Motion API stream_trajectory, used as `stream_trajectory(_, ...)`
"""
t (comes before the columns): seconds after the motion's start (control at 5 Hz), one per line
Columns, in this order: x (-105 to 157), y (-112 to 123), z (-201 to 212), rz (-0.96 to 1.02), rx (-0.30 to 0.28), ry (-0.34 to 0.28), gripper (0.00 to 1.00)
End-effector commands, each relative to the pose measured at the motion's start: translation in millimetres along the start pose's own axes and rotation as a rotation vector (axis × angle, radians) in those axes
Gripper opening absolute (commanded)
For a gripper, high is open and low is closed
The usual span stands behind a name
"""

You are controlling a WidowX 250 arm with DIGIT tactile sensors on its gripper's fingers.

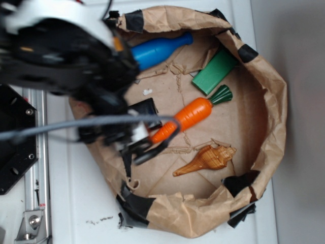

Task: Grab the carrot.

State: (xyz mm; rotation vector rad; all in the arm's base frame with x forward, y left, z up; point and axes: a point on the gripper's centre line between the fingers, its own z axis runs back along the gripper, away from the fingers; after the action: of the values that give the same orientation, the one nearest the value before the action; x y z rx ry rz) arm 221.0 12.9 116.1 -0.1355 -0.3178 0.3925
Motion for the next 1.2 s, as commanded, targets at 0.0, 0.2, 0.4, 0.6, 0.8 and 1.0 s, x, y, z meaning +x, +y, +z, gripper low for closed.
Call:
stream_trajectory(0.0,26.6,-1.6,-68.2,0.072,0.031,0.032,1.00)
stream_trajectory(0.2,42.4,-23.9,-74.2,0.045,0.026,0.019,1.00)
stream_trajectory(0.4,43.8,-36.6,-90.3,0.027,0.035,0.067,1.00)
stream_trajectory(0.6,35.4,-36.3,-108.2,0.008,0.067,0.131,1.00)
stream_trajectory(0.8,29.9,-27.4,-116.6,0.029,0.096,0.163,0.00)
stream_trajectory(1.0,34.3,-23.6,-101.6,-0.027,0.119,0.210,0.00)
